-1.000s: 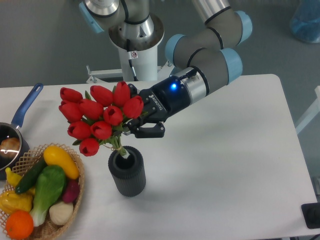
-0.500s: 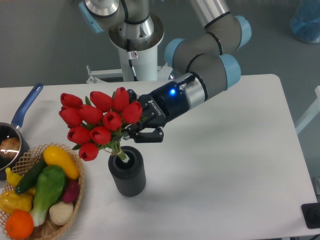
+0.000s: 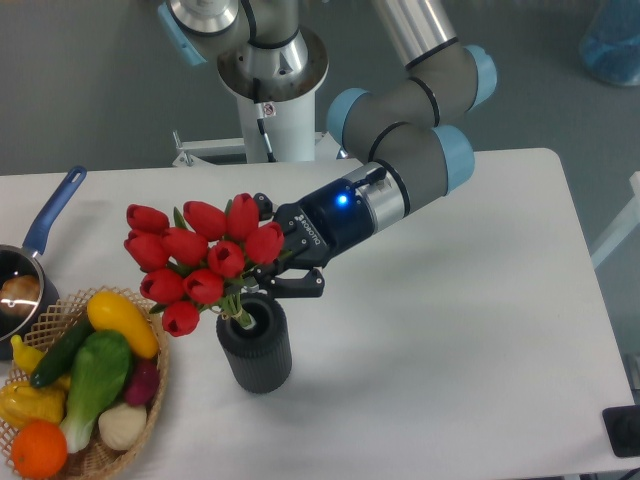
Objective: Insert the flowers into the vase
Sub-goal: 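Lower the tulip stems into the vase opening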
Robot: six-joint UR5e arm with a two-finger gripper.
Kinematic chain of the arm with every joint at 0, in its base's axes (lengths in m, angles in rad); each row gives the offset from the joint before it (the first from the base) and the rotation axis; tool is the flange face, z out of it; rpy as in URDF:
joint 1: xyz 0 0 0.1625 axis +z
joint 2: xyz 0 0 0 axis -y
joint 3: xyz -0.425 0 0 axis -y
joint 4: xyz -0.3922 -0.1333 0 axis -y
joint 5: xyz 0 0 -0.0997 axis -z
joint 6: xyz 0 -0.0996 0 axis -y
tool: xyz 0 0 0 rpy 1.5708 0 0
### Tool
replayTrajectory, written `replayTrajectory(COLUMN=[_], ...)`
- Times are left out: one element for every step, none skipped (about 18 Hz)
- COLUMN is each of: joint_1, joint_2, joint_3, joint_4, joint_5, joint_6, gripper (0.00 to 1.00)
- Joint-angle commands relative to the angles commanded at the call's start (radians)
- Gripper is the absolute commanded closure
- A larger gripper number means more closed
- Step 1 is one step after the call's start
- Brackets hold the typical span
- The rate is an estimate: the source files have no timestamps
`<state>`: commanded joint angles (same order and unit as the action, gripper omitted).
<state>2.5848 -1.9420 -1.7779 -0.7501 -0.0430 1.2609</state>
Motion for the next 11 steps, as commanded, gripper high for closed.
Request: replayTrajectory(joint_1=[0.000,0.000,0.000,0.000,0.000,0.000,0.000,0.000,0.002,0.003,0.005], joint_2=[-0.002,-0.002,-0.002,-0.005,-0.012,-0.015,-0.018,-0.018,-0.018,-0.018,-0.018], joint_3=[-0.003,-0.008,-0.011,-0.012,-0.017,-0.017,-0.020,-0.023,-0.028,-0.032,-0.037], joint_4=[0.000,0.000,0.000,-0.002,0.000,-0.002,-0.002,-0.002,-0.002,-0.002,-0.003], joint_5=[0.000,0.000,0.002,0.002,0.003,0.005,0.006,0.009,0.009,0.009,0.011], joint_6=[0.000,0.005,0.015,0.024,0.037,0.044,0.051,0.051,0.058,0.069,0.077], gripper=[1.00,1.00,1.00,1.00,1.00,1.00,1.00,1.00,1.00,1.00,1.00])
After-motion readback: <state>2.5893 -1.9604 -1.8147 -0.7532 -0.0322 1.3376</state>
